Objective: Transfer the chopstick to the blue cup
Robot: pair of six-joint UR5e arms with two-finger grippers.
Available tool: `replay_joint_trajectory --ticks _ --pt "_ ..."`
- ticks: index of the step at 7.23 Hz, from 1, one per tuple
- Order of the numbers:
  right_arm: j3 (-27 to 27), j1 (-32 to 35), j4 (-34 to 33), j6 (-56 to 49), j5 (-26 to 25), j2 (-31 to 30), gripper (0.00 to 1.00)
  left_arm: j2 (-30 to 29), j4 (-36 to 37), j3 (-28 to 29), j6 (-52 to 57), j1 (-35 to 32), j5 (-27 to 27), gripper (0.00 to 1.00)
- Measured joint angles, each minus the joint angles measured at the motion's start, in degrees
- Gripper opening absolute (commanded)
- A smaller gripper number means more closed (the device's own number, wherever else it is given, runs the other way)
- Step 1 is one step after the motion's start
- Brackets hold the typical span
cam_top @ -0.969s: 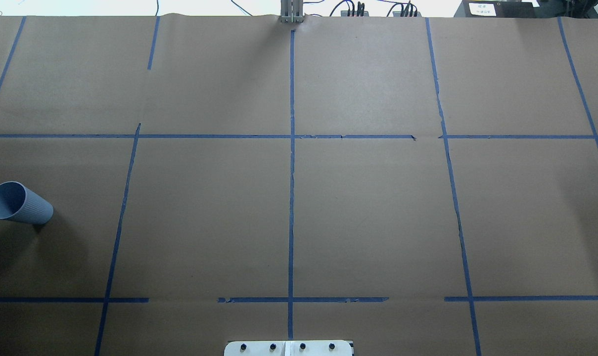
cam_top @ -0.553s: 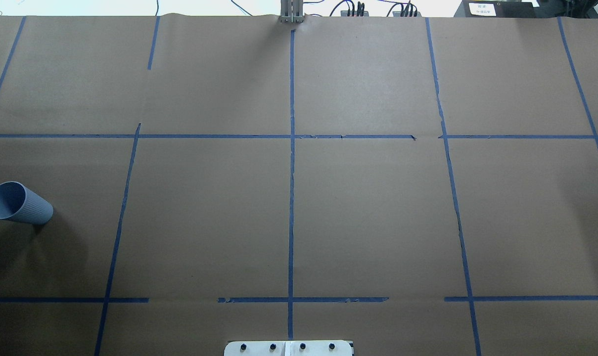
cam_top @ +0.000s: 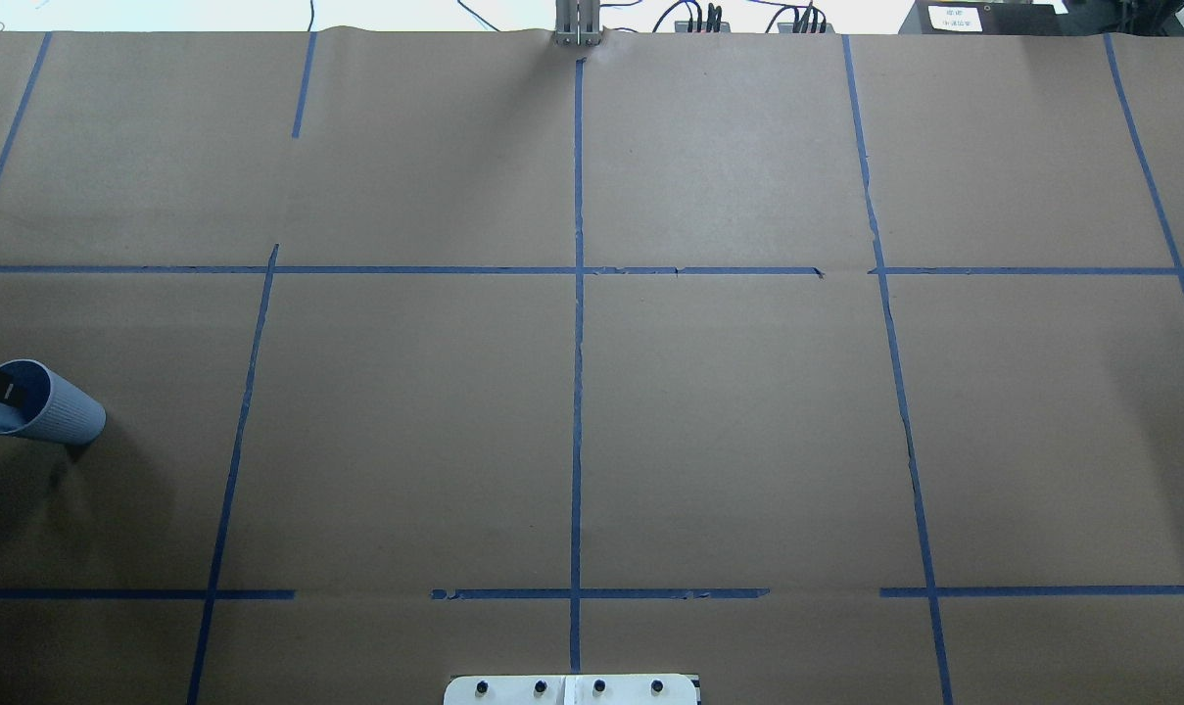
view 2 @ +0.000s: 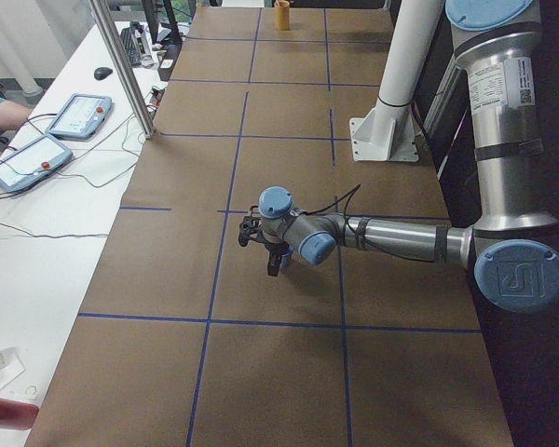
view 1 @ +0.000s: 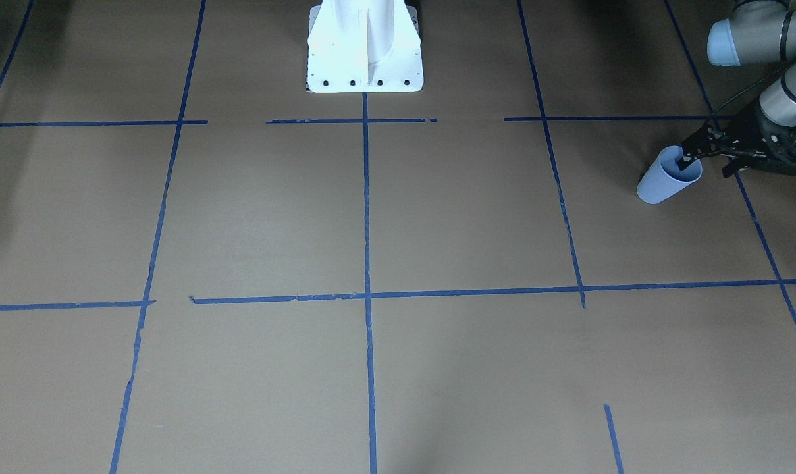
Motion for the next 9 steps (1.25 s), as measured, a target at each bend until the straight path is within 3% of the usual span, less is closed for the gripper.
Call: replay_joint_trajectory --ticks 1,2,7,9 --pt "0.0 0.0 0.0 0.0 0.0 0.0 1.0 -0.2 0.0 0.2 -0.7 0.9 0.9 0.2" --pt "0.0 0.0 -0.1 0.0 0.0 -0.1 1.0 -0.4 0.0 0.5 -1.0 1.4 1.3 0.07" --pt "0.0 -0.1 -0.1 0.0 0.0 -0.1 1.0 -2.0 0.6 0.8 -1.4 1.6 1.4 0.0" --pt "0.0 -0.1 -0.1 0.0 0.0 -0.1 1.0 -6.8 8.8 -3.0 -1.5 1.6 0.6 0.0"
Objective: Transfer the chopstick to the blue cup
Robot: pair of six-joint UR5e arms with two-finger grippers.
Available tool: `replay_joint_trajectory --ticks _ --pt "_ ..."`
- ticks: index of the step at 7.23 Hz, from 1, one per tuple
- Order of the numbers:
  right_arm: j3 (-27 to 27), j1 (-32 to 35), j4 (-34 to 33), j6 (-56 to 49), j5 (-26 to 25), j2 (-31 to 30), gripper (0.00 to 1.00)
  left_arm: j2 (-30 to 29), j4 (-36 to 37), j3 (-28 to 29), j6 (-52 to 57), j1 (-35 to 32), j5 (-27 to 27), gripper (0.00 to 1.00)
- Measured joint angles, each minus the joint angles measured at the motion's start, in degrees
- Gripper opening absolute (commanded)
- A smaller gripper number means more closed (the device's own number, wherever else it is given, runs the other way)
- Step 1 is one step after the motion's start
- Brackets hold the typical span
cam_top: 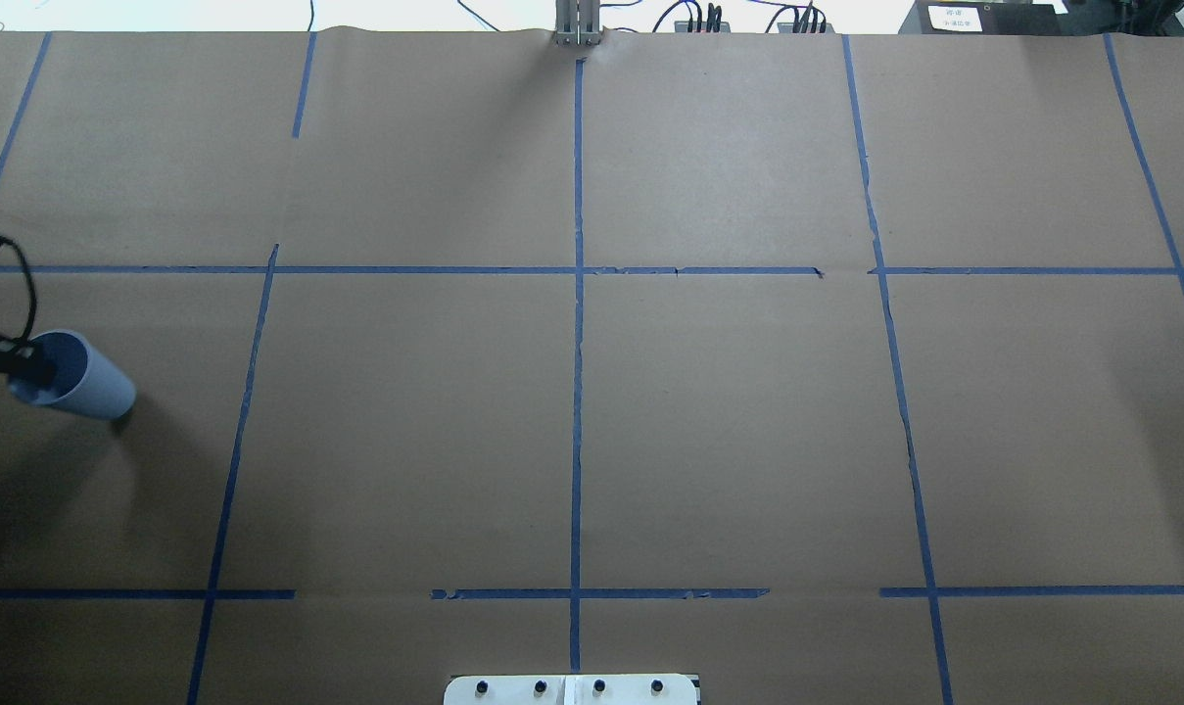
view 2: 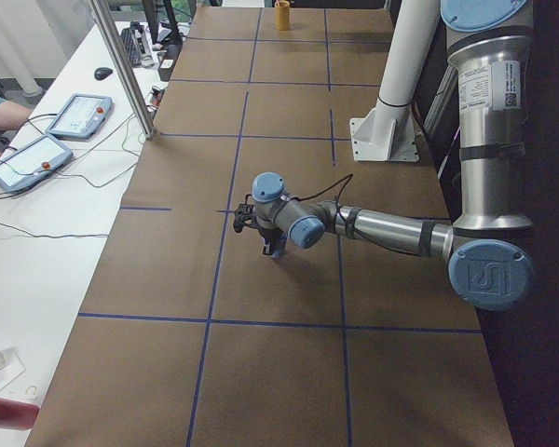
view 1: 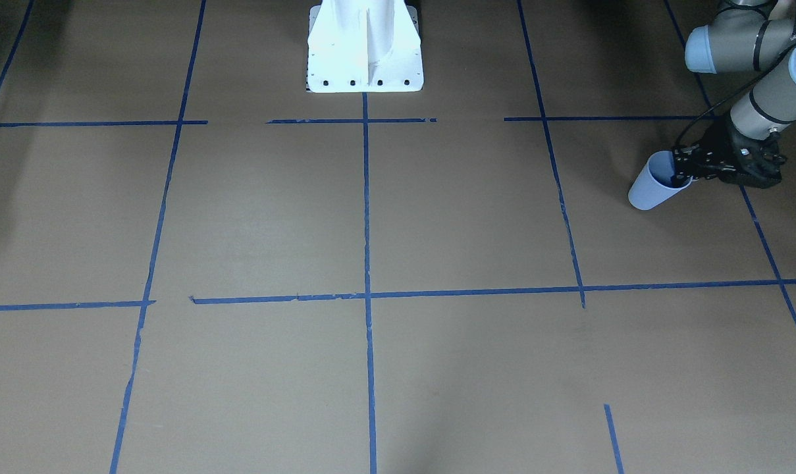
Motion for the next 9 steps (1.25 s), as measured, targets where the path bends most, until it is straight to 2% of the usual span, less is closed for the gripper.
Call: replay_joint_trajectory --ticks 2,4,5,7,8,9 --pt "0.0 0.0 0.0 0.0 0.1 0.0 1.0 -11.3 15.0 -5.1 -3.9 1.6 0.0 0.02" --pt "0.0 -0.1 0.0 0.0 0.1 0.0 1.0 -24.7 20.8 -4.7 -18.9 12.7 3.6 0.01" --pt "0.0 -0.1 0.0 0.0 0.1 0.0 1.0 -32.1 22.0 -1.8 -27.0 17.6 6.1 0.02" --pt "-0.1 -0.1 0.0 0.0 0.1 0.0 1.0 -46.4 22.5 9.3 -36.3 23.0 11.1 0.02" --pt "-0.1 -0.2 -0.1 0.0 0.1 0.0 1.0 -50.3 22.1 13.7 -37.7 24.3 12.5 0.02" --pt "-0.1 -0.2 -0.1 0.0 0.1 0.0 1.0 -51.8 21.9 15.8 -38.1 25.4 13.4 0.02"
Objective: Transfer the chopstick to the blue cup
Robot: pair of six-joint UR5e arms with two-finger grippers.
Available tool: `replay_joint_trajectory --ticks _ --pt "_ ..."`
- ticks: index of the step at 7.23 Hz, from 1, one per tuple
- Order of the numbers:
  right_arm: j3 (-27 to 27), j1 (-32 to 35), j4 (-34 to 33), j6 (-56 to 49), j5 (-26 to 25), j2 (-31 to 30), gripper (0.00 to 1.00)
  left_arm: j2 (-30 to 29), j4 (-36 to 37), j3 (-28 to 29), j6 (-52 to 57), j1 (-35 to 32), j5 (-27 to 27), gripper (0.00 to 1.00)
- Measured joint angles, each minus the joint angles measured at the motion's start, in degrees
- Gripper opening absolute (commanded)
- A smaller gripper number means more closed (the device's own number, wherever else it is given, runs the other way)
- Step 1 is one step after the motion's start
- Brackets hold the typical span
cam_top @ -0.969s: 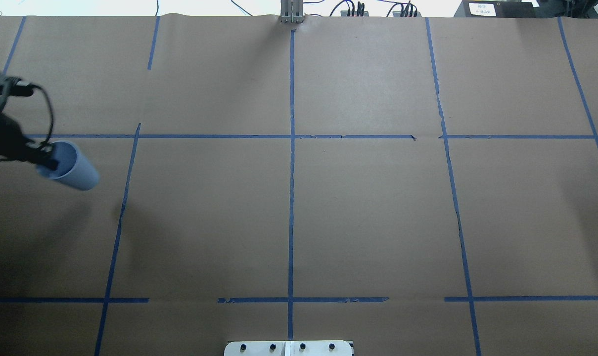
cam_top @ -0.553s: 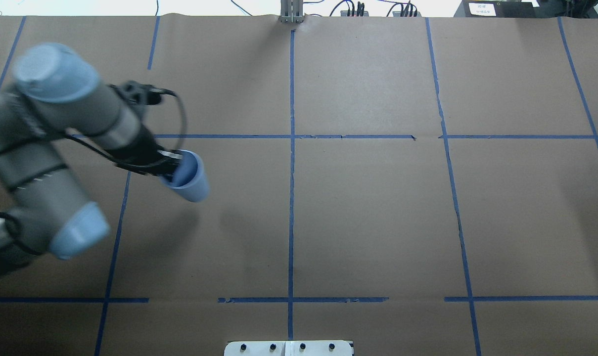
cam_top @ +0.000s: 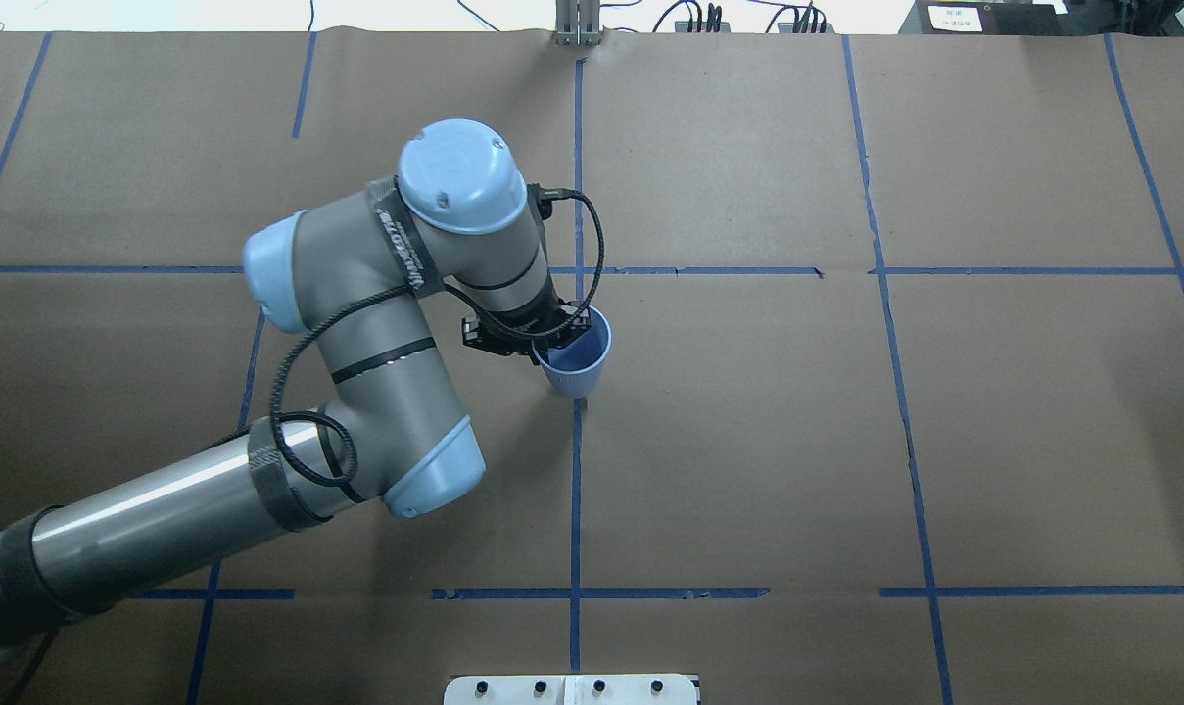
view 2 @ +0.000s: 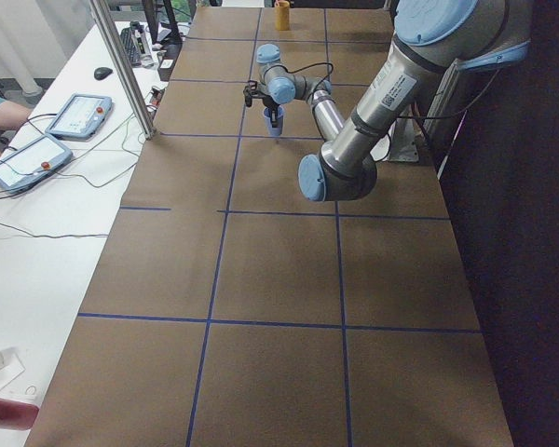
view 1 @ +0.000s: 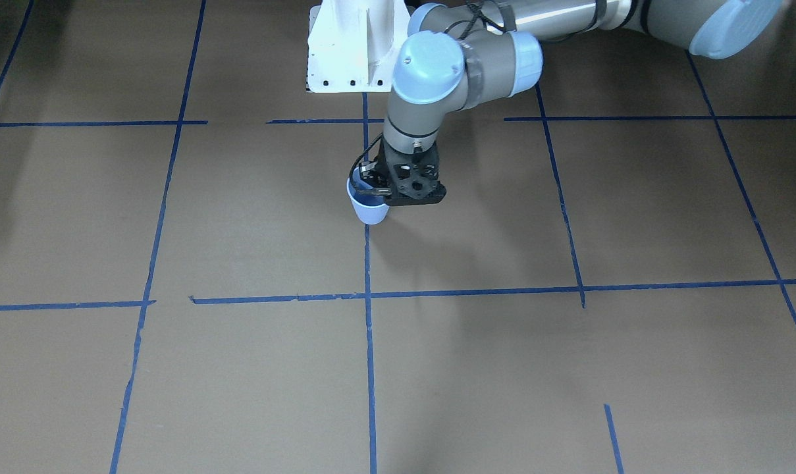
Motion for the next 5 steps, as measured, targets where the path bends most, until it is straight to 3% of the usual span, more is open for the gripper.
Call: replay_joint_trajectory --ticks 3,4,5 --pt "-0.1 -0.1 0.0 0.0 0.0 0.0 1.0 -0.1 -0.1 1.2 0.1 1.4 0.9 0.07" --pt "-0.1 -0.1 0.0 0.0 -0.1 0.0 1.0 0.3 -0.2 1.2 0.3 1.4 0.9 0.47" --pt "-0.1 -0.1 0.0 0.0 -0.1 0.2 1.0 0.6 -0.3 1.2 0.8 1.5 1.0 0.99"
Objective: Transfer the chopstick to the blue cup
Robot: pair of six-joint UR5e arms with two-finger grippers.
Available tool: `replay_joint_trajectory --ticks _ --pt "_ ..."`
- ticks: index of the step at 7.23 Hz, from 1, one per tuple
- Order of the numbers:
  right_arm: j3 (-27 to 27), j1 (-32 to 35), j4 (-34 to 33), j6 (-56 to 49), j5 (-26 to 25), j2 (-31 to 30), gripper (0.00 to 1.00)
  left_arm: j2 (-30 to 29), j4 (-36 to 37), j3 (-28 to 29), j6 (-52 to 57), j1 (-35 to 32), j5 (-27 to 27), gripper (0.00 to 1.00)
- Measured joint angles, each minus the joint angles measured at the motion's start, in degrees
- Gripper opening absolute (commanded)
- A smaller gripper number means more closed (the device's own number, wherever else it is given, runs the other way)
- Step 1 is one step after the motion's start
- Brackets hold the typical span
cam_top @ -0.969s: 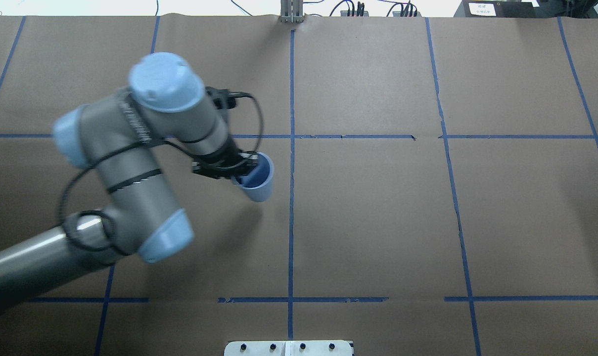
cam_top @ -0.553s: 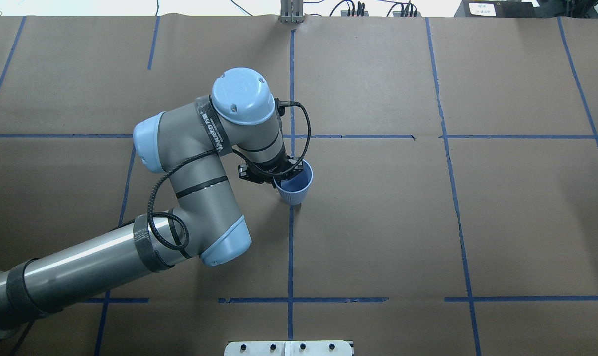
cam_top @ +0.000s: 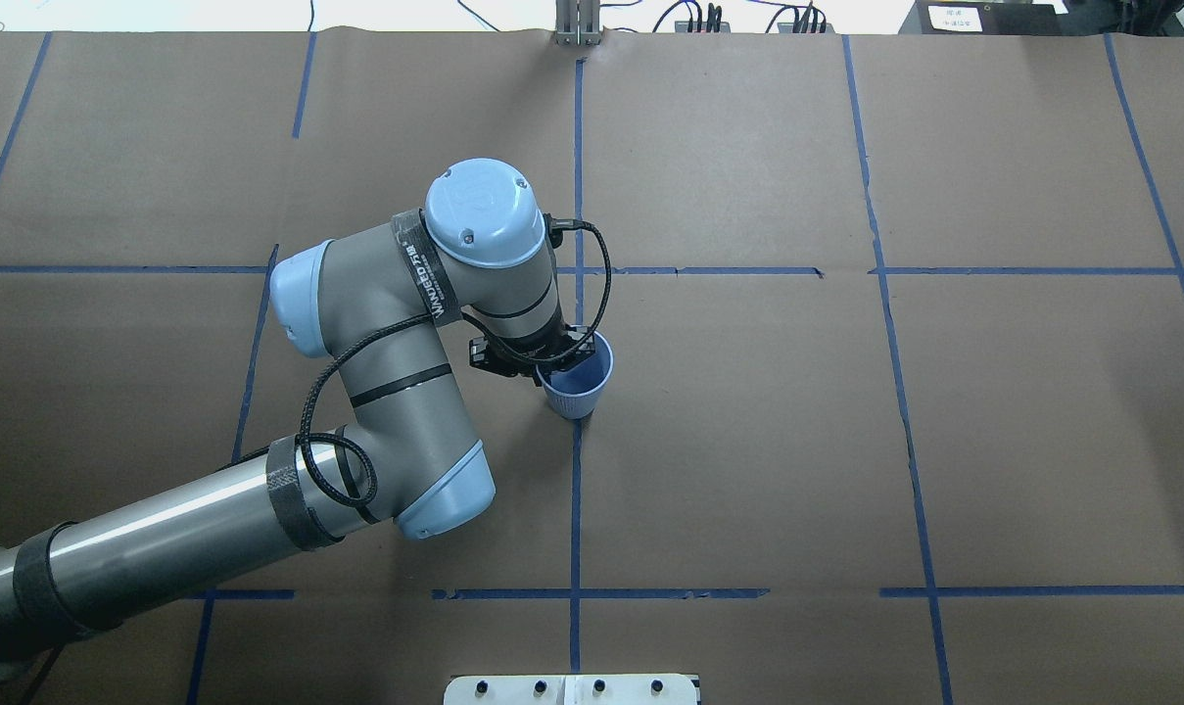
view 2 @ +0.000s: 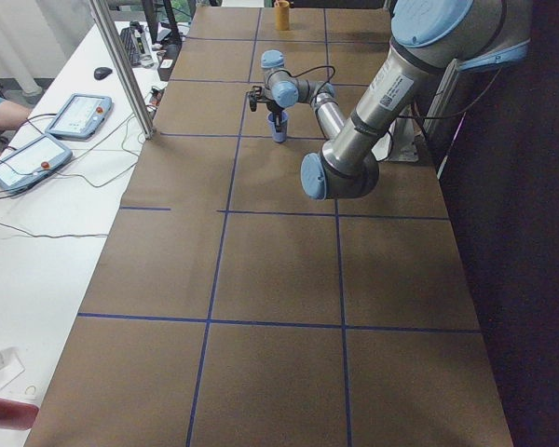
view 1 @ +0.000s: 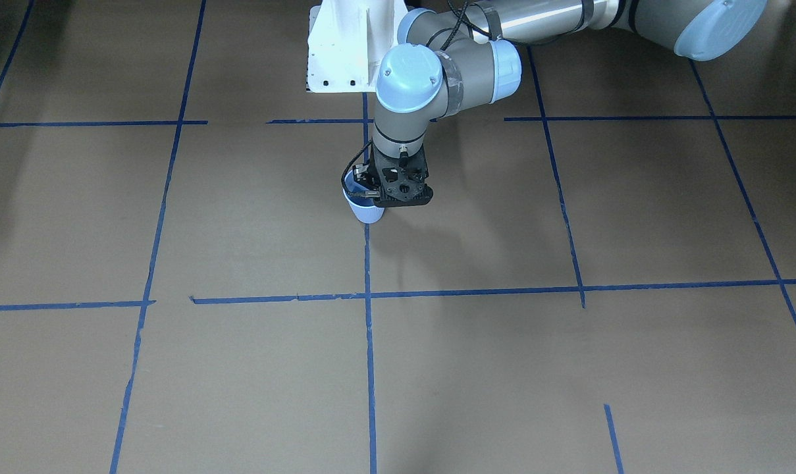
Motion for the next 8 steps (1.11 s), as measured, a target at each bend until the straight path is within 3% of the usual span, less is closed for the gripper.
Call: replay_joint_trajectory --ticks 2,4,8 --pt "0.0 -0.1 0.1 -0.1 -0.1 0.9 1.0 0.2 0.2 -0.5 1.0 -0.2 0.0 1.0" --pt "0.4 -0.1 0.1 0.1 0.2 1.8 1.0 0.9 3.5 -4.6 5.3 -2.6 -1.9 1.0" --pt "3.7 -1.1 0.6 6.7 3.9 3.4 1.0 12.4 16.5 -17.7 34.7 -18.7 -12.7 1.0"
